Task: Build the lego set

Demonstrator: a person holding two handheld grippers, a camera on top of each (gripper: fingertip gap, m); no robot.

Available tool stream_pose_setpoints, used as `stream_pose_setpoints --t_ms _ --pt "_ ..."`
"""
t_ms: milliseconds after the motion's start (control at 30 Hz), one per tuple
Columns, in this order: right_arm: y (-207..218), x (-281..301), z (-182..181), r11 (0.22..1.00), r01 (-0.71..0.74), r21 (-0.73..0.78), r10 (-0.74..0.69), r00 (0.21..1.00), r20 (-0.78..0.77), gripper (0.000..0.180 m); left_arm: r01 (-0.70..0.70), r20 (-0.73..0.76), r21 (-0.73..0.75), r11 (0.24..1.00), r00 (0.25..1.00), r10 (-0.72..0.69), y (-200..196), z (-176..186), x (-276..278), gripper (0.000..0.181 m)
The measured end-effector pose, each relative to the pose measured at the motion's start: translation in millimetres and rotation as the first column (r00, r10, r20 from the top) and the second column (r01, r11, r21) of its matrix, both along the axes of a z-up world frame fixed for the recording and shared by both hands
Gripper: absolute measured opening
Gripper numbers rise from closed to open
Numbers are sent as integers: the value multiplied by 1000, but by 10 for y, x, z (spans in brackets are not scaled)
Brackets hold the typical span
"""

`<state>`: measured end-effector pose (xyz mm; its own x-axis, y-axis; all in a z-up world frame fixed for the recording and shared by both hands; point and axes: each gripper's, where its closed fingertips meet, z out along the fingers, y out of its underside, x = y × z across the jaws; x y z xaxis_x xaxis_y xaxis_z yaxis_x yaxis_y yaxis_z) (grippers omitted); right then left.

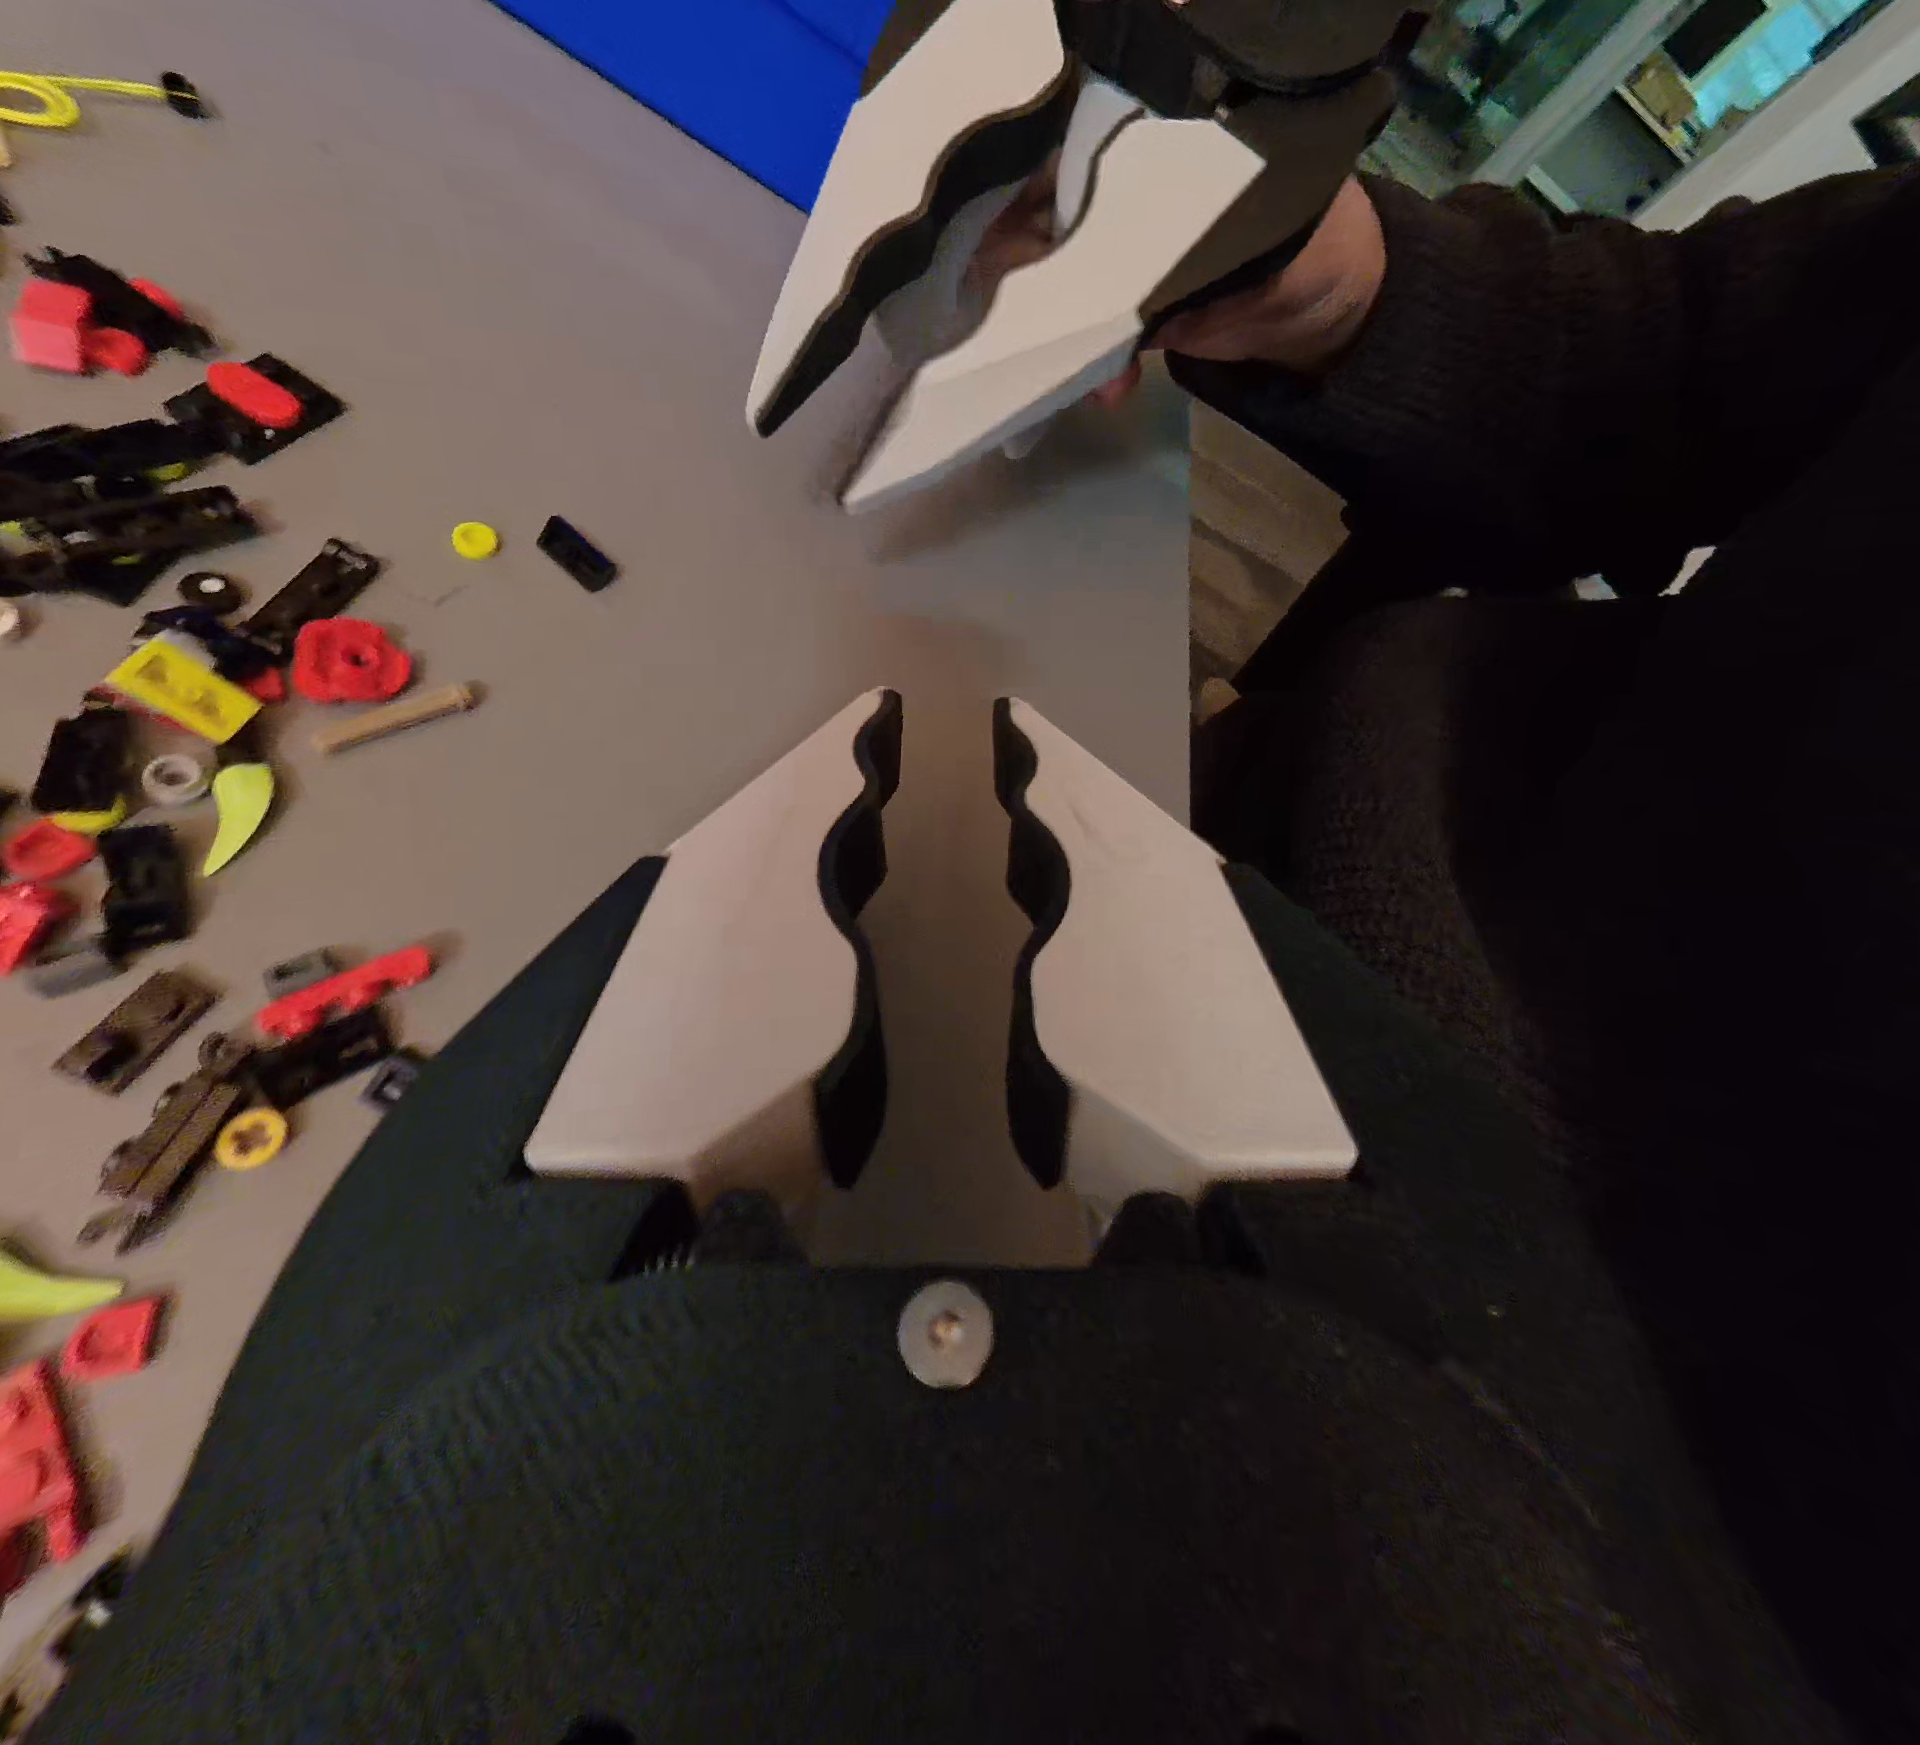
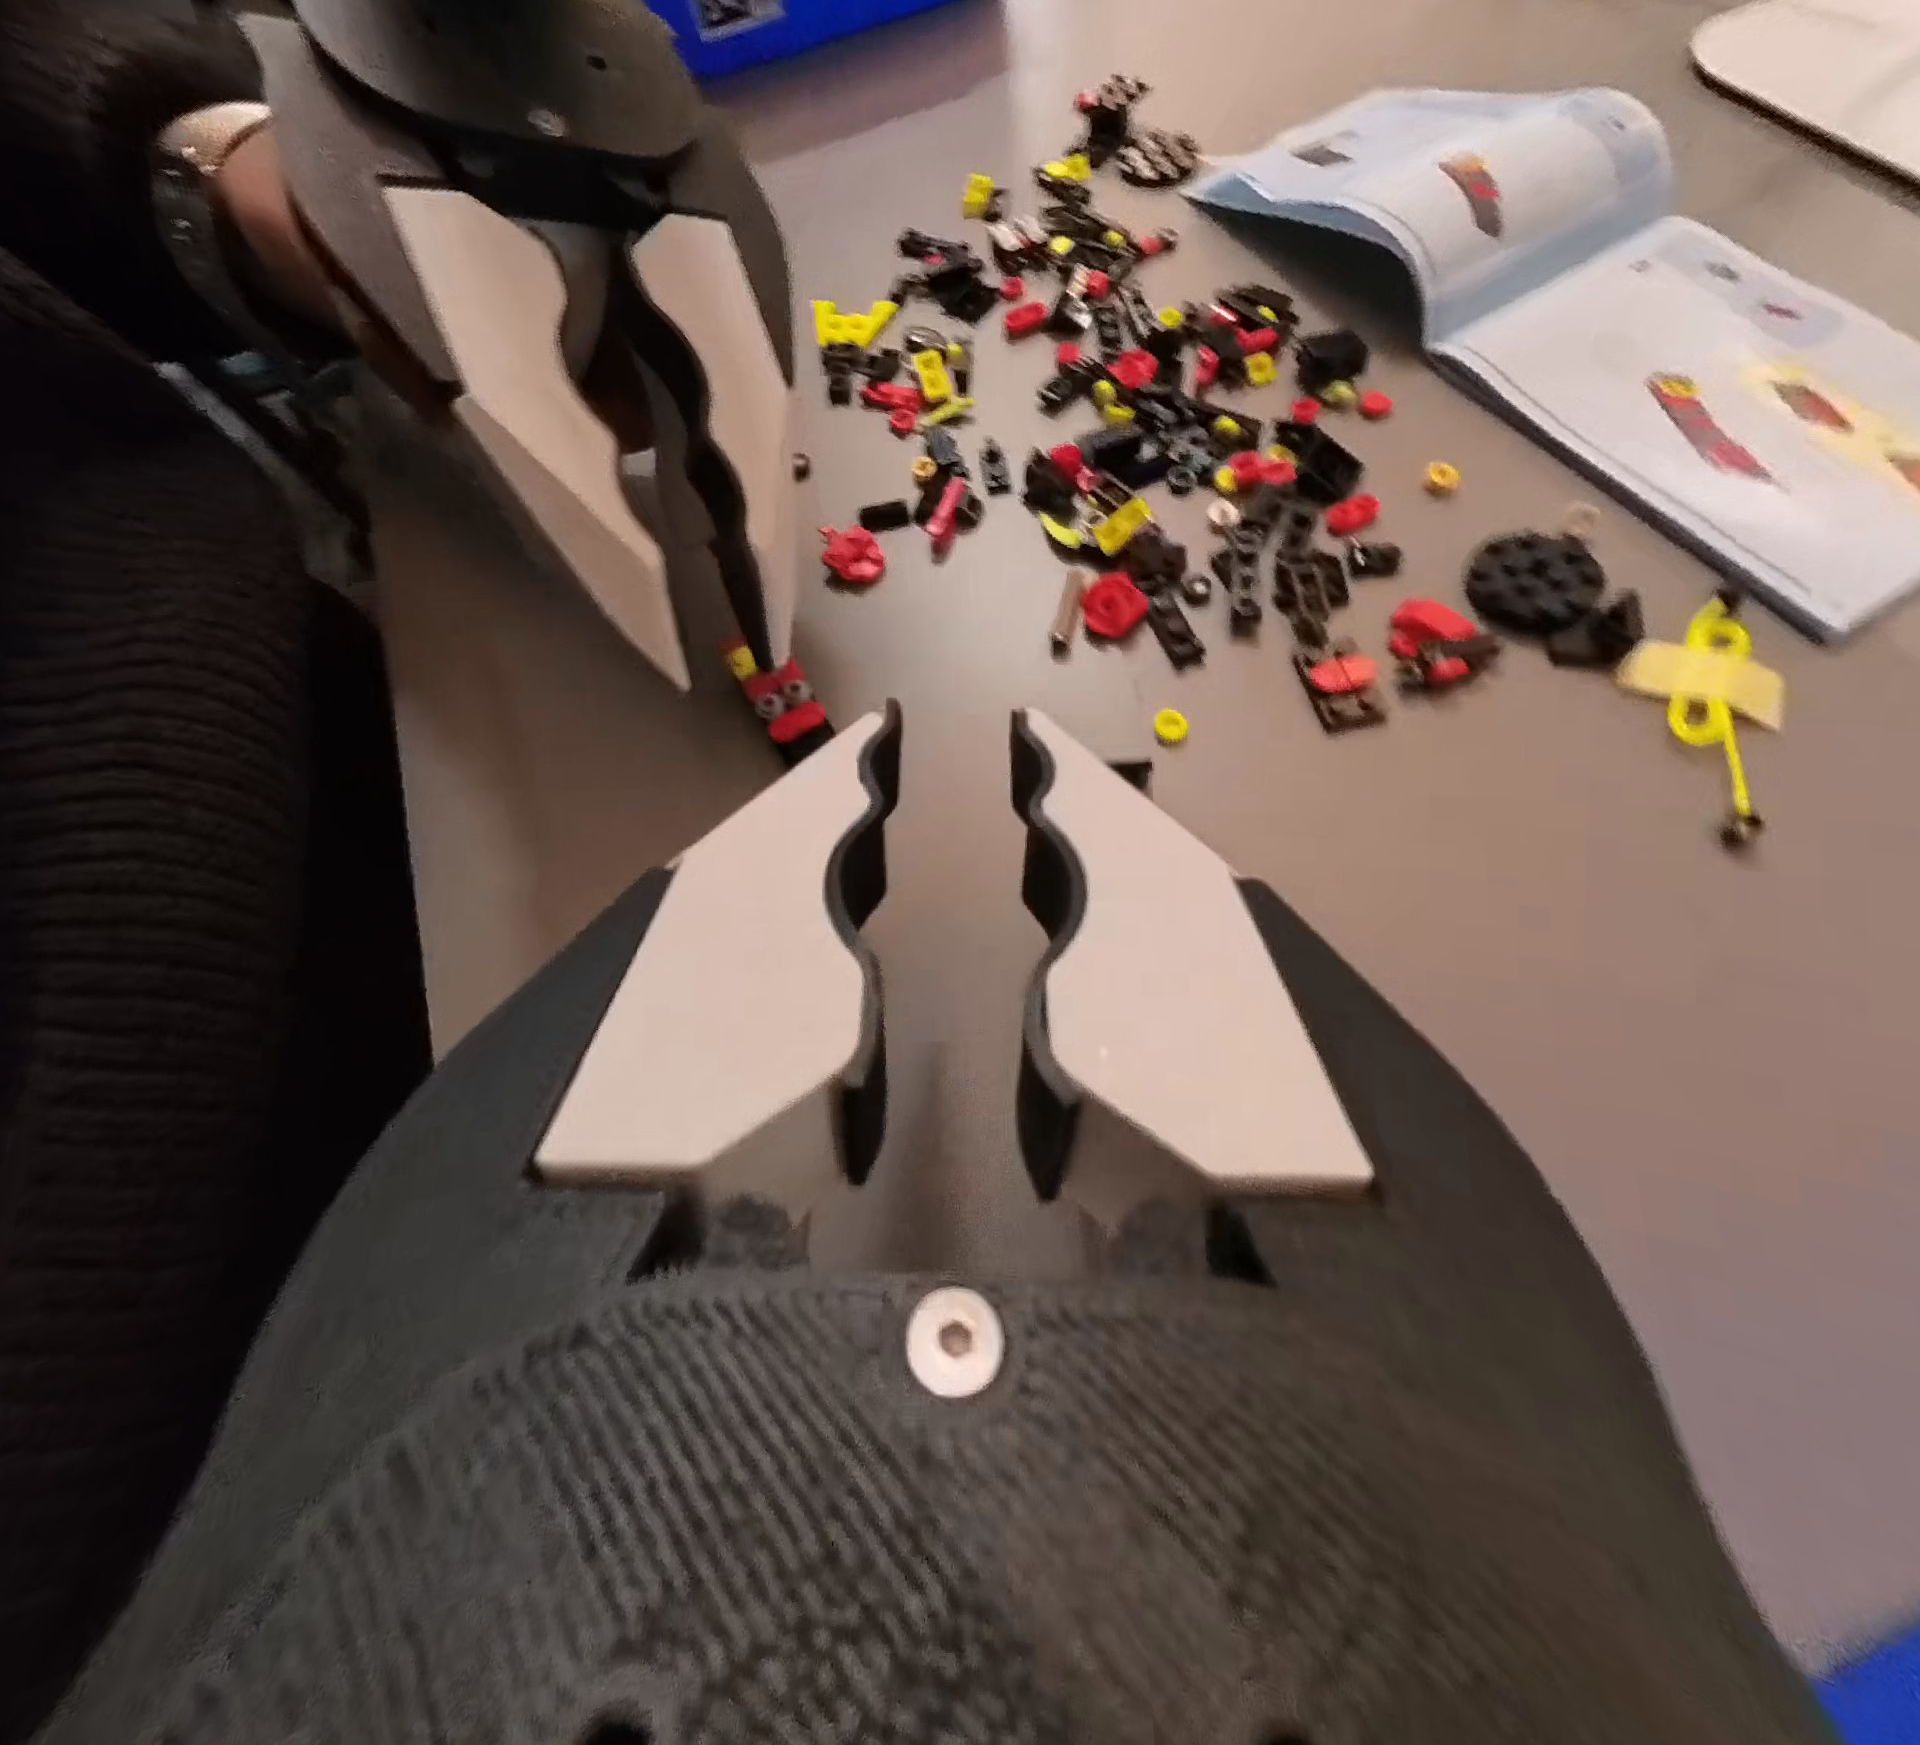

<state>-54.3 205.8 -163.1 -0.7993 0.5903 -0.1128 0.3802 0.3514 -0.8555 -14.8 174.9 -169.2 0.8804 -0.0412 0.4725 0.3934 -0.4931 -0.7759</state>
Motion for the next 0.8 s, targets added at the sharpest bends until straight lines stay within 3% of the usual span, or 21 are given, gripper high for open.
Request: stream_pose_setpoints --t_ms 267,400,467,800 --pt "-260 6 -97 979 -166 123 170 985 -30 21 -192 -33 15 981 981 192 -318 72 -298 2" --pt "-294 -22 -73 975 -201 99 204 979 -20 0 -281 -6 41 959 959 282 -467 126 -481 0" --pt "-309 -32 -76 972 -216 97 218 976 -19 0 -314 12 33 949 949 314 -516 95 -536 0" --pt "-356 -2 -137 963 -241 118 245 970 -14 9 -298 63 14 955 953 296 -460 -21 -512 0"
